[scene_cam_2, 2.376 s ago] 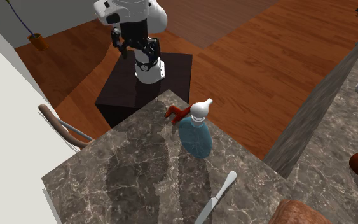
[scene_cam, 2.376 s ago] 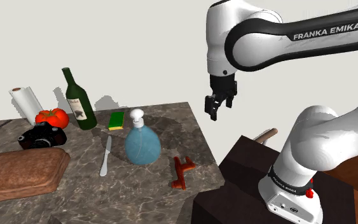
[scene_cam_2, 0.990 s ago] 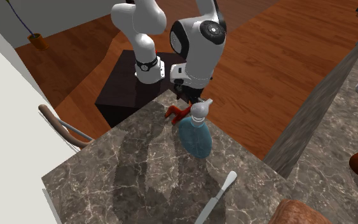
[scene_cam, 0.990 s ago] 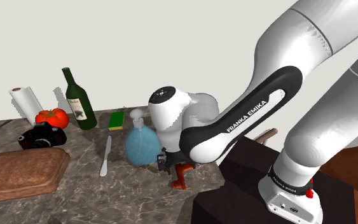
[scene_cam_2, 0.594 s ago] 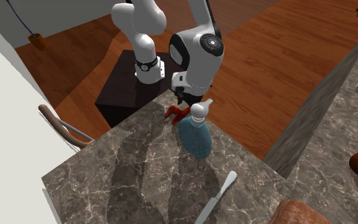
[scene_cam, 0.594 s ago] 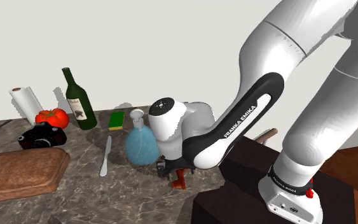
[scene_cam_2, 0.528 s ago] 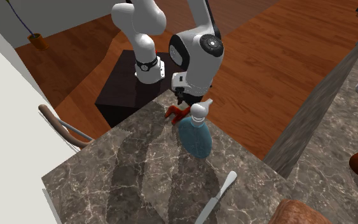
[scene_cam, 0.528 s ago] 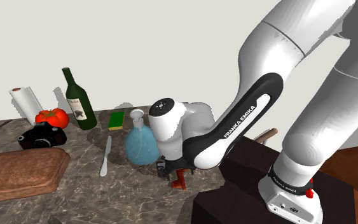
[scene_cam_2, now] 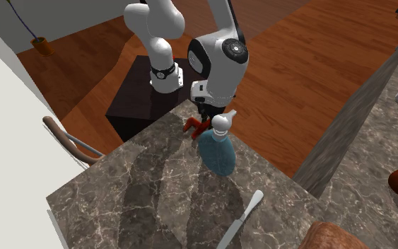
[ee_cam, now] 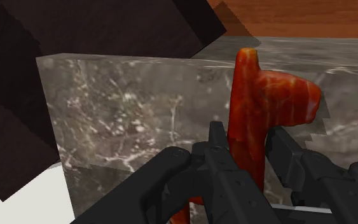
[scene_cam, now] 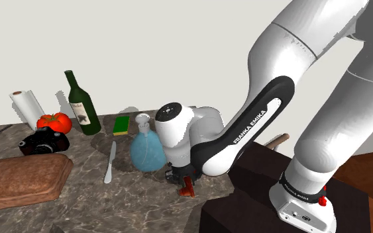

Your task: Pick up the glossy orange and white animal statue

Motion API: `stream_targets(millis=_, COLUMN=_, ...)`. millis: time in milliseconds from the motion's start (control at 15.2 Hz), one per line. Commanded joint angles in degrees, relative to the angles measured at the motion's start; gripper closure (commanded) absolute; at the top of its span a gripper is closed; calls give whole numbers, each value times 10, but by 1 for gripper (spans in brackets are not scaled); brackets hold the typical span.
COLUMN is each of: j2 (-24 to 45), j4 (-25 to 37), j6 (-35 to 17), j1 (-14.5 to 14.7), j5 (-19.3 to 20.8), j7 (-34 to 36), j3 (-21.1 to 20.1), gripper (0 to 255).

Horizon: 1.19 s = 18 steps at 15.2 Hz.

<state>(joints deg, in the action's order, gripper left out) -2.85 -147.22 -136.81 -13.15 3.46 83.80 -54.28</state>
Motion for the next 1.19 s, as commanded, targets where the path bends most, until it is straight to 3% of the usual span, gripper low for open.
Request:
stream_targets(millis=0, j2=0, j4=0, j6=0, j1=0, j5=0, j7=0, j3=0, gripper=255)
stream_targets(millis=66, j2=2, j4=0, j6=-1, j1=-1, j5=2, j7=1, j3=0, gripper=255)
stream_targets(millis=594, j2=-85, j4=15, j6=70, j1=26, j5=-89, j7=-72, j3=23, gripper=255)
stream_targets(millis=1122, j2=-142, j4=37, j6=136, j1=48, j5=-127, j7=-109, j3=52, gripper=255)
